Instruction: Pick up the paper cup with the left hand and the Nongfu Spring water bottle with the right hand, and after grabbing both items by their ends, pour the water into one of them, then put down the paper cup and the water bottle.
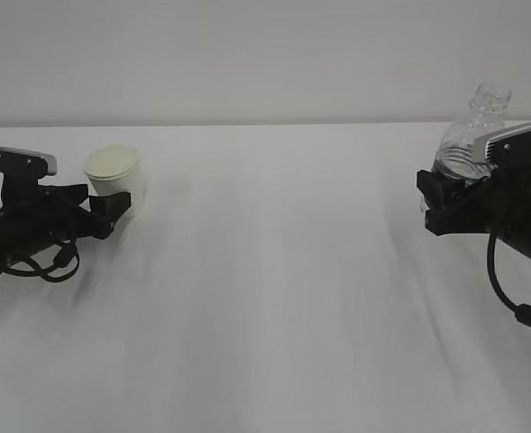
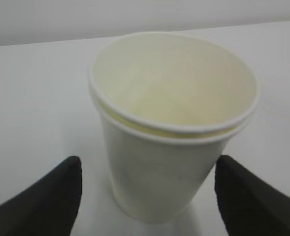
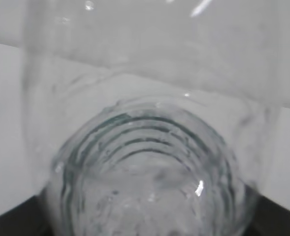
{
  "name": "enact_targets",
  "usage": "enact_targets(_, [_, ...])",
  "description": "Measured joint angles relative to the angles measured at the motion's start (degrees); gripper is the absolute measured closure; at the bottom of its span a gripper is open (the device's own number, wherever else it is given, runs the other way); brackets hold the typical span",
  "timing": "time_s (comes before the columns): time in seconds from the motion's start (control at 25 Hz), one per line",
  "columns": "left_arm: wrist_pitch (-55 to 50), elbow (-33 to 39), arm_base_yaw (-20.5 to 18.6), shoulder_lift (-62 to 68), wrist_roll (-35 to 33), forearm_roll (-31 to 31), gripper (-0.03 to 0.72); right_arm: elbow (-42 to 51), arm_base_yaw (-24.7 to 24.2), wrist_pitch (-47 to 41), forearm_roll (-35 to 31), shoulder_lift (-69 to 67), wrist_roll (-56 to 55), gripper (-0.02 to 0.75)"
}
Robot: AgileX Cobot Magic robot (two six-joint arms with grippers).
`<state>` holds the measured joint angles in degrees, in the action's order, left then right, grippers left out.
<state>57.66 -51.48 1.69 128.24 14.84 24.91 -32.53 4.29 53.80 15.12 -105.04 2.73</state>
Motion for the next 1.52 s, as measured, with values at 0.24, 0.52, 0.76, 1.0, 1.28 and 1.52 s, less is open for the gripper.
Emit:
enact_targets(0.24, [-1.47,-2.93,0.11,1.23,0.75,0.71,0.081,0.0,0.0,0.21,0.0,0.0,0.0,0.286])
enact_targets(0.52, [-3.85,-6.7,2.51,2.6,1.1,0.71,0.084,0.0,0.0,0.21,0.0,0.0,0.0,0.287])
enact_targets(0.76, [-6.07,-9.48,3.01,4.3,1.19,0.6,0.087,0.0,0.0,0.21,0.0,0.0,0.0,0.288])
enact_targets(1.0, [-7.32,-11.86,3.01,4.68,1.19,0.15,0.09,0.0,0.0,0.21,0.0,0.0,0.0,0.288])
enact_targets(1.28, [-7.46,-12.61,3.01,5.65,1.19,-0.1,0.095,0.0,0.0,0.21,0.0,0.0,0.0,0.288])
enact_targets(1.52, [-7.26,-12.75,3.01,5.65,1.19,-0.94,0.097,0.0,0.0,0.21,0.0,0.0,0.0,0.288])
